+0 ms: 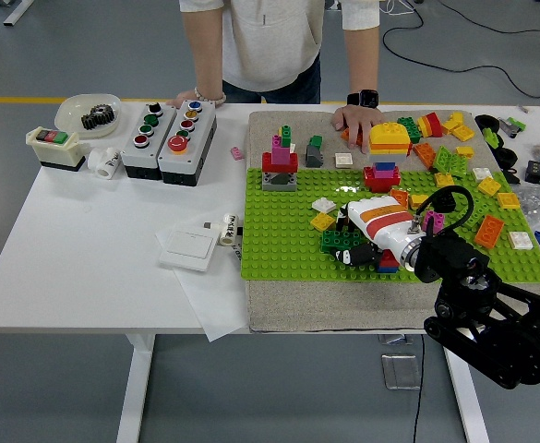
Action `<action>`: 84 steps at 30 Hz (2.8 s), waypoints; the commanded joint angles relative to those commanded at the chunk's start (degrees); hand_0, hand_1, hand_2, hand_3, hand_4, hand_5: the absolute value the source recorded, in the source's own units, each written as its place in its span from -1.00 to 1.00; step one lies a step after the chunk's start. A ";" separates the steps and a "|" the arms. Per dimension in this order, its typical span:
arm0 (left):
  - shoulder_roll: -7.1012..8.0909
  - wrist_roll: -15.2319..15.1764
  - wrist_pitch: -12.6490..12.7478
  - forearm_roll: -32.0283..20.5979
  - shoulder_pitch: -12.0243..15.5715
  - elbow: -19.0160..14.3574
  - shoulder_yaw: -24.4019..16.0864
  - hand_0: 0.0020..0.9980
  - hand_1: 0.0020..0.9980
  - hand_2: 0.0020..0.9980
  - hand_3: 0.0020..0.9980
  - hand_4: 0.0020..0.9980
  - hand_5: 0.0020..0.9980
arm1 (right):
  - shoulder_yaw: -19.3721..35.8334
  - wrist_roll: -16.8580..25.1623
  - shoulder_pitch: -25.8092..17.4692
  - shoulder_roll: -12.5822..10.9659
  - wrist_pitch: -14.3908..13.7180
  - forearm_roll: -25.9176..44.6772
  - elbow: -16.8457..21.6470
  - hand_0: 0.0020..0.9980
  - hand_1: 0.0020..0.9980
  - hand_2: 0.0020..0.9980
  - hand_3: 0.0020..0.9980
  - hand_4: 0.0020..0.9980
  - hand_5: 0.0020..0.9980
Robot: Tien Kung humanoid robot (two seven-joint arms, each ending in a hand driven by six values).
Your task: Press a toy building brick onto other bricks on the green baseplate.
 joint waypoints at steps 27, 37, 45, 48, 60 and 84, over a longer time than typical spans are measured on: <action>0.02 0.36 0.11 0.76 0.26 0.00 -0.54 0.08 0.24 0.57 0.61 0.71 0.62 | -0.58 2.06 -0.43 -0.20 -1.72 -0.69 -0.72 -0.43 -0.25 -0.07 0.01 0.46 -0.11; 0.06 0.45 0.12 1.08 0.47 -0.03 -0.72 0.08 0.25 0.57 0.61 0.71 0.62 | -0.75 2.52 -0.63 -0.22 -1.89 -0.26 -0.68 -0.55 -0.31 -0.09 0.01 0.40 -0.10; 0.09 0.38 0.05 0.95 0.41 -0.04 -0.59 0.08 0.25 0.57 0.61 0.71 0.62 | -0.65 3.14 -0.61 -0.45 -2.00 0.21 -0.57 -0.58 -0.33 -0.10 0.00 0.36 -0.12; 0.13 0.27 0.01 0.72 0.33 -0.05 -0.39 0.08 0.25 0.57 0.61 0.71 0.62 | -0.63 3.31 -0.60 -0.52 -1.95 0.25 -0.61 -0.62 -0.38 -0.14 -0.02 0.30 -0.11; 0.11 0.19 -0.01 0.34 0.15 -0.01 -0.16 0.08 0.24 0.57 0.61 0.71 0.62 | -0.40 3.91 -0.62 -0.82 -1.97 0.44 -0.24 -0.66 -0.43 -0.18 -0.02 0.26 -0.11; 0.12 0.22 -0.06 0.35 0.18 0.04 -0.16 0.08 0.24 0.57 0.61 0.71 0.62 | -1.34 10.12 -0.69 -3.27 -3.68 -0.19 6.13 -0.66 -0.44 -0.19 -0.02 0.18 -0.14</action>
